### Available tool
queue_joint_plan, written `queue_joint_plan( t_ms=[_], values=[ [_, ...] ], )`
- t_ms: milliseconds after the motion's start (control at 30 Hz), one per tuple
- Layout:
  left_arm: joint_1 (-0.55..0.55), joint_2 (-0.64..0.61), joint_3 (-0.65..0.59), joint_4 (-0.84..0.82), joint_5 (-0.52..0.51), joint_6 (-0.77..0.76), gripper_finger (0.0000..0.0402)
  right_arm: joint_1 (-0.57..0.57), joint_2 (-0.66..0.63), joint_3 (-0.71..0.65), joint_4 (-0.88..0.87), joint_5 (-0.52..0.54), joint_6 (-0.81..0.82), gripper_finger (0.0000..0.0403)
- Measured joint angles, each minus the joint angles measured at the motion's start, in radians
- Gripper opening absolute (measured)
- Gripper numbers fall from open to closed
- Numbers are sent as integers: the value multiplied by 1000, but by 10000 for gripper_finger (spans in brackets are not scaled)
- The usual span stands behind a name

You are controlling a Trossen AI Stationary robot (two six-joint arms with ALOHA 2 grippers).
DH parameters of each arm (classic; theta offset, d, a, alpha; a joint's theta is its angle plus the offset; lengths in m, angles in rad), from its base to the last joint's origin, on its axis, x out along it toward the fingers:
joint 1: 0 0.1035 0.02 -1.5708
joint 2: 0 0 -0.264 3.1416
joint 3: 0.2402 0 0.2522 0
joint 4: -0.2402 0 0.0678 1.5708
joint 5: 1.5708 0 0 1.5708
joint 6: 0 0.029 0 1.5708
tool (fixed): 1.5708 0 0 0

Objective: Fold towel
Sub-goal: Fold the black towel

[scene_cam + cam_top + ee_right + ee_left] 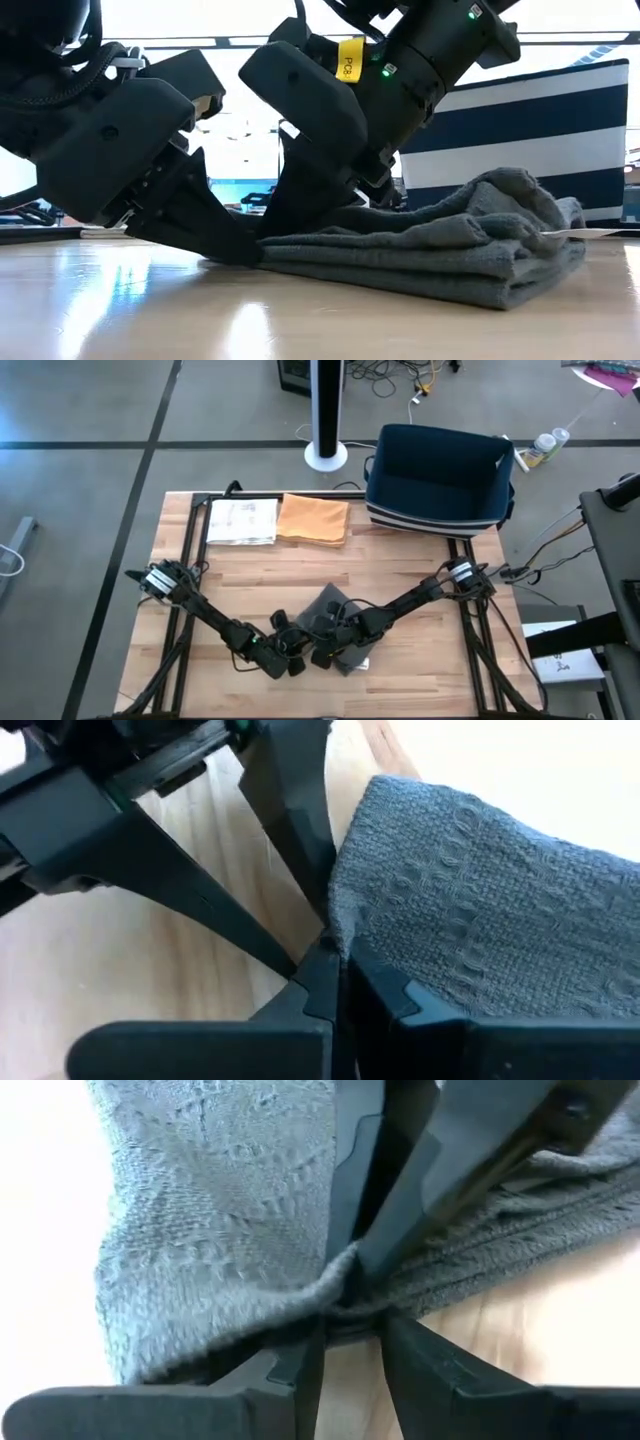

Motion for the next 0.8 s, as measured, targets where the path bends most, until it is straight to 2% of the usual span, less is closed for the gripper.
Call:
queue_joint_plan(
  t_ms=[233,533,633,800],
  values=[
    [1,0,0,0,6,0,78,-12,1,0,58,-13,36,9],
    [2,1,-2,0,14,11,90,-27,11,0,65,-12,105,16],
    [2,1,-3,0,15,11,94,-28,5,0,60,-7,105,42],
    [2,1,-5,1,19,12,98,-31,-58,6,27,-1,95,112]
  ],
)
